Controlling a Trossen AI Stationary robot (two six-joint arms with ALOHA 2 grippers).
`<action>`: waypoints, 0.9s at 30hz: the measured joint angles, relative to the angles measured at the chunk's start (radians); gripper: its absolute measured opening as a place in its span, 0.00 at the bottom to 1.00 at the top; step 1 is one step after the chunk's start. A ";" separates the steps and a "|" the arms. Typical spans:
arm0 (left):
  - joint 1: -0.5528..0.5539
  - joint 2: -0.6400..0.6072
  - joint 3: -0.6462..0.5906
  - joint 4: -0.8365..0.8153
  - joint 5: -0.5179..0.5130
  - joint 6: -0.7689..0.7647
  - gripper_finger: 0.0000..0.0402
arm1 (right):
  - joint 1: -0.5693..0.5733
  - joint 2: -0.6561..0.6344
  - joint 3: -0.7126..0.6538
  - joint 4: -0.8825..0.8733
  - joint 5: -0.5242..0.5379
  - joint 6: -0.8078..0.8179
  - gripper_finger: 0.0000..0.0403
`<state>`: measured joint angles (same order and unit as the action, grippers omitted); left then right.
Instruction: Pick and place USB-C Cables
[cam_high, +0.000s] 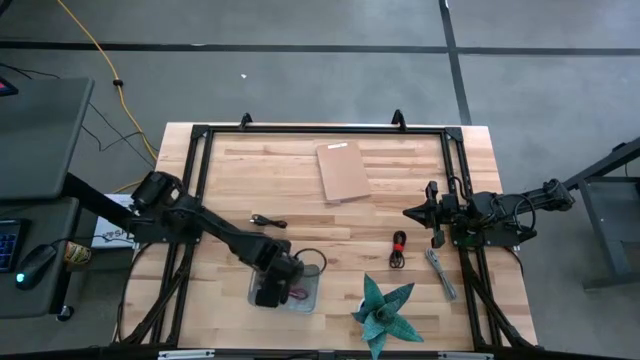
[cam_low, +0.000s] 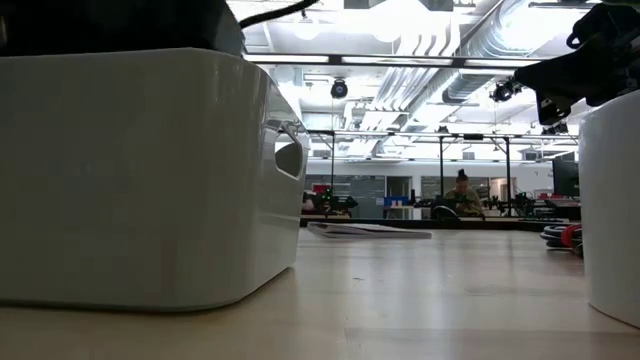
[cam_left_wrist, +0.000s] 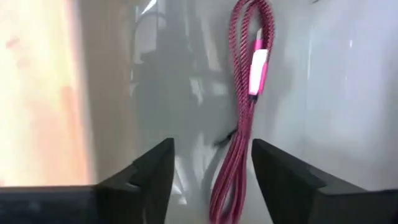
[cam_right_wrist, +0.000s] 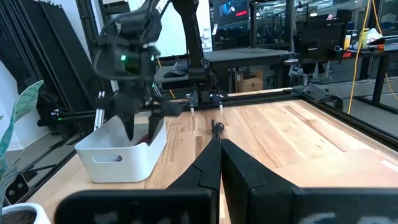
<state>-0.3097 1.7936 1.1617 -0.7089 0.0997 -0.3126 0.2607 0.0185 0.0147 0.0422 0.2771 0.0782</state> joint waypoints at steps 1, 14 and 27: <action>0.008 -0.010 0.021 -0.041 0.000 -0.006 0.52 | 0.000 0.000 0.000 0.000 0.000 0.000 0.00; -0.069 -0.541 -0.186 0.345 -0.473 0.107 0.51 | 0.000 0.002 0.000 0.000 0.000 0.000 0.00; -0.041 -1.006 -0.876 1.301 -0.483 0.288 0.51 | 0.000 0.002 0.000 0.000 0.000 0.000 0.00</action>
<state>-0.3511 0.7877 0.2860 0.5918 -0.3830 -0.0250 0.2607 0.0200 0.0146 0.0422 0.2773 0.0781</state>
